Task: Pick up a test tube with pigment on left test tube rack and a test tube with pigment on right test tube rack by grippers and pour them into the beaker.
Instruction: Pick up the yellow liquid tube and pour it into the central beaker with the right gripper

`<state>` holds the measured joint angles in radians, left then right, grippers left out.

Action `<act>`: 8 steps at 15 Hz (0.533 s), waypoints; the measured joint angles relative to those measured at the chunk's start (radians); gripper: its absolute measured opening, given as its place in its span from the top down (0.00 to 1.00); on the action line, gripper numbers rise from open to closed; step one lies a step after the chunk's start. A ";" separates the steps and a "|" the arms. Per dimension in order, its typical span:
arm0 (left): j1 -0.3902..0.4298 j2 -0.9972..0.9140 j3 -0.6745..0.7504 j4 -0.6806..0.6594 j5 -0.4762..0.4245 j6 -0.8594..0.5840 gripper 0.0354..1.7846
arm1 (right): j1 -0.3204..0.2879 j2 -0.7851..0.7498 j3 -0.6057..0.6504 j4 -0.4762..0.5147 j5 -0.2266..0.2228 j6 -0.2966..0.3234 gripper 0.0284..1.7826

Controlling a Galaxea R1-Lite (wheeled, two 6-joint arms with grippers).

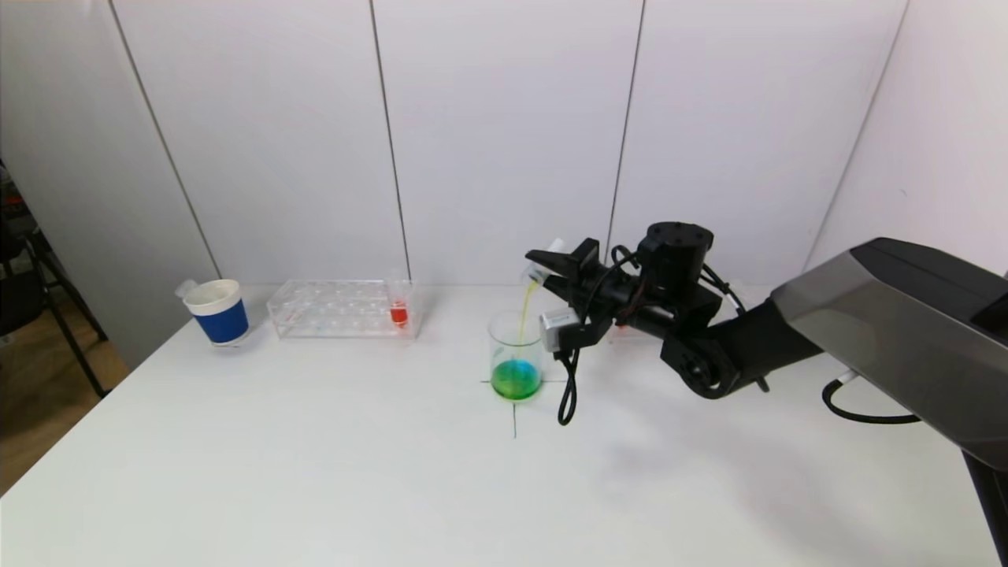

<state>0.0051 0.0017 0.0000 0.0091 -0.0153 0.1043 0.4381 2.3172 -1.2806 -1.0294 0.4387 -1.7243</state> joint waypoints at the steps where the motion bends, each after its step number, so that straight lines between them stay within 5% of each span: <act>1: 0.000 0.000 0.000 0.000 0.000 0.000 0.01 | 0.004 -0.001 0.000 0.003 -0.002 -0.013 0.73; 8: 0.000 0.000 0.000 -0.001 0.000 0.000 0.01 | 0.016 -0.003 0.004 0.003 -0.026 -0.100 0.73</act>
<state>0.0047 0.0017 0.0000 0.0085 -0.0153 0.1043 0.4540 2.3140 -1.2766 -1.0260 0.4132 -1.8247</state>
